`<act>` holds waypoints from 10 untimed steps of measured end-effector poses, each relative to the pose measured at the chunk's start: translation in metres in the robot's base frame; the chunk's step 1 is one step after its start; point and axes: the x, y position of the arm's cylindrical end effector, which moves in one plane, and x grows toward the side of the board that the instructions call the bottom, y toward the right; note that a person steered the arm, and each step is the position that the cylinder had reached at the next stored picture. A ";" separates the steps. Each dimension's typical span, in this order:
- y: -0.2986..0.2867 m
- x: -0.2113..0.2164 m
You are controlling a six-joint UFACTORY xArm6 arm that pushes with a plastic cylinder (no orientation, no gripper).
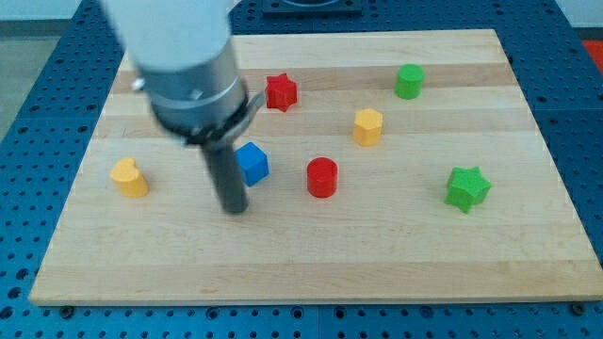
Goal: Push the yellow heart into the blue cube
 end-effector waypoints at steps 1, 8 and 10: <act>0.022 -0.032; -0.170 -0.010; -0.087 -0.040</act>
